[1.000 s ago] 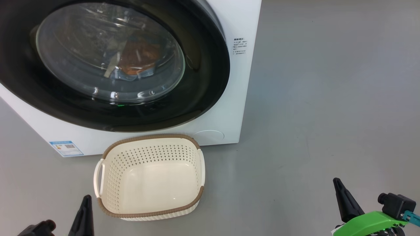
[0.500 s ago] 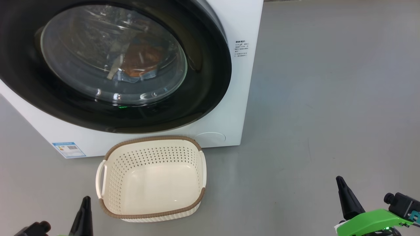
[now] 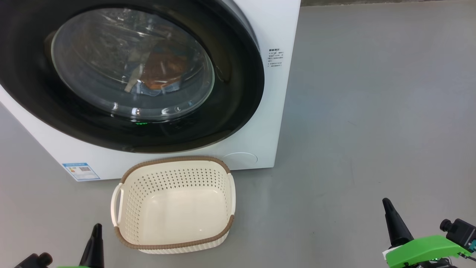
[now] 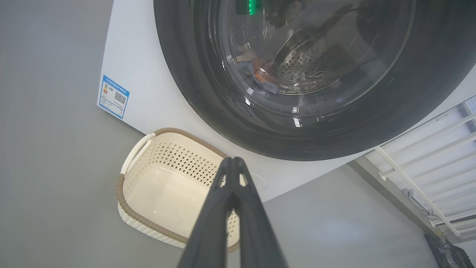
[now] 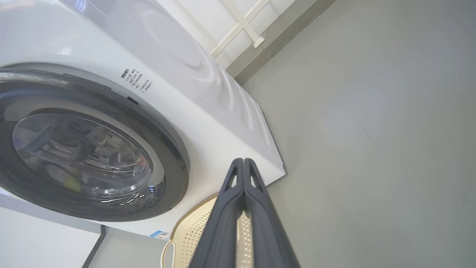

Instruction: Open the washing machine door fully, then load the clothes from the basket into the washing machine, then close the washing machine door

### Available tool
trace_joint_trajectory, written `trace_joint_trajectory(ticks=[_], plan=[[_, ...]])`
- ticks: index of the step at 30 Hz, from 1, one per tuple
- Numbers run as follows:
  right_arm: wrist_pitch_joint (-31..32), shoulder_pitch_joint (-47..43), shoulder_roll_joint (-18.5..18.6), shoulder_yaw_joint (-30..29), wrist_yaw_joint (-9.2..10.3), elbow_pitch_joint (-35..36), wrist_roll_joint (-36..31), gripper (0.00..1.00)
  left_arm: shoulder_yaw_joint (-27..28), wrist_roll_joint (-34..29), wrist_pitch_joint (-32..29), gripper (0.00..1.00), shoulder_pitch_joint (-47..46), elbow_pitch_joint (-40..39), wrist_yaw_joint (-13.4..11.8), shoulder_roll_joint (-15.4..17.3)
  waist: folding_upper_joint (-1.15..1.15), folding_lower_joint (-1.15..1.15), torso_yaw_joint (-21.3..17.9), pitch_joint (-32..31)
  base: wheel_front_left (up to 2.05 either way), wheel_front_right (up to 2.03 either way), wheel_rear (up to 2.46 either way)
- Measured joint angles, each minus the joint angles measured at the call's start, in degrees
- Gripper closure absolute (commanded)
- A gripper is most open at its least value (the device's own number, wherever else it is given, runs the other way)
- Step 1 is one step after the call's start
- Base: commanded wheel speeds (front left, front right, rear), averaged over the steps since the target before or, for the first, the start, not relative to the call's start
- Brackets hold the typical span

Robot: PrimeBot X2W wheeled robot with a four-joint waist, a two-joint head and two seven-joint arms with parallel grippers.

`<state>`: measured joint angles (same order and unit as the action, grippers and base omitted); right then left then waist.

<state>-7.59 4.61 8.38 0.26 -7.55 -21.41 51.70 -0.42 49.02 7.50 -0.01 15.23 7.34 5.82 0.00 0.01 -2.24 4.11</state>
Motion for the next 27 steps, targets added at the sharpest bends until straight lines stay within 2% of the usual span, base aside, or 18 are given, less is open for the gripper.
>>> trace_joint_trajectory(ticks=[27], plan=[[4.6,0.0,-1.6,-2.8,0.0,1.9,13.4,1.0,1.3,14.2,-4.4,1.0,-0.9,0.0,0.0,-1.3,0.0,0.0,0.7,-1.3,0.0,0.0,0.0]])
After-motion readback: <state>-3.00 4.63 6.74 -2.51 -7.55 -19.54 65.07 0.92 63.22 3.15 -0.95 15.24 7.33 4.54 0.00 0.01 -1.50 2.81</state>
